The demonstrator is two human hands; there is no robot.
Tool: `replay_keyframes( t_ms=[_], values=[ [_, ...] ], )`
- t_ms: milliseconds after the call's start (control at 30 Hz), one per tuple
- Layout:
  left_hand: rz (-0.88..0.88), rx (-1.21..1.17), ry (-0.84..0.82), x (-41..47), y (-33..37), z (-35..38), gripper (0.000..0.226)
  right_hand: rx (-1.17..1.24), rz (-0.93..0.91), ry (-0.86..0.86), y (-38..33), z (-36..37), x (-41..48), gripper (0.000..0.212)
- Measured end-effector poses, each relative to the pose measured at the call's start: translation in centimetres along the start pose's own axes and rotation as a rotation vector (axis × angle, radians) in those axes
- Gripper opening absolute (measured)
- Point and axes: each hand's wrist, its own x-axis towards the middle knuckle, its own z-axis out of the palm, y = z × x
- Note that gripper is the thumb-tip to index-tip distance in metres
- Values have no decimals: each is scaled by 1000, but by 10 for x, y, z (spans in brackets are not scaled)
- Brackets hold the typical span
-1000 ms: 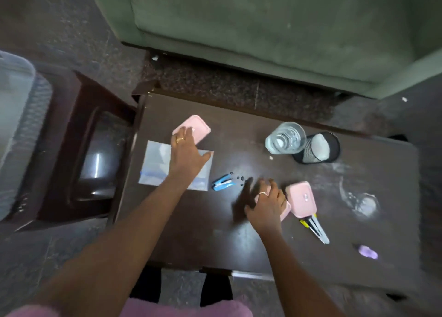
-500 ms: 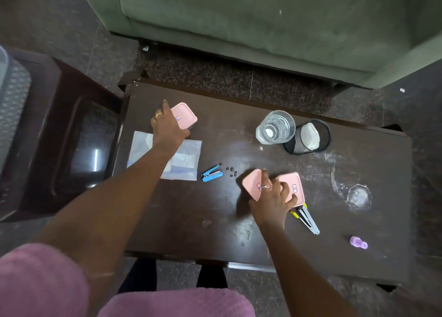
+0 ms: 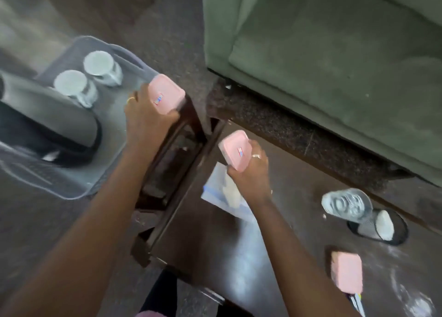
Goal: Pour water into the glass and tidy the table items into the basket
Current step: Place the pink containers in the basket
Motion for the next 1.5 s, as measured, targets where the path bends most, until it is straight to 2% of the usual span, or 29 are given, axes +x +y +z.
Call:
replay_keyframes(
  t_ms=[67,200,333,433,500,567,767,933,1033,1133,1200,1300,1400,1500],
  values=[
    [-89,10,19,24,-30,-25,70,16,-127,-47,-52,20,26,60],
    [-228,51,-112,62,-77,-39,67,15,-298,-112,-138,60,69,56],
    [-276,86,-245,76,-91,-26,72,19,-353,-141,-193,94,97,62],
    [-265,85,-218,78,-96,-15,67,-170,-392,-241,-211,120,110,57],
    [-269,77,-227,82,-102,-7,65,-375,-420,-284,-211,135,117,53],
    [-251,164,-275,84,-109,-1,62,-509,-410,-291,-208,145,122,51],
    [-240,262,-200,83,-114,14,69,-731,-411,-168,-202,164,125,54],
    [-271,209,-162,85,-118,19,71,-817,-378,-207,-193,171,123,52],
    [-264,175,-158,84,-118,16,74,-802,-376,-217,-187,170,122,49],
    [-215,72,-86,75,-110,9,62,-716,-397,-190,-182,165,116,52],
    [-171,1,-26,59,-97,6,55,-630,-438,-134,-172,157,105,56],
    [-93,-109,23,27,-68,7,53,-496,-464,-5,-146,137,81,48],
    [50,-148,-3,-16,-35,22,49,-394,-374,64,-105,110,50,43],
    [119,-179,-117,-65,-10,48,46,-374,-258,99,-58,84,14,36]
  ],
)
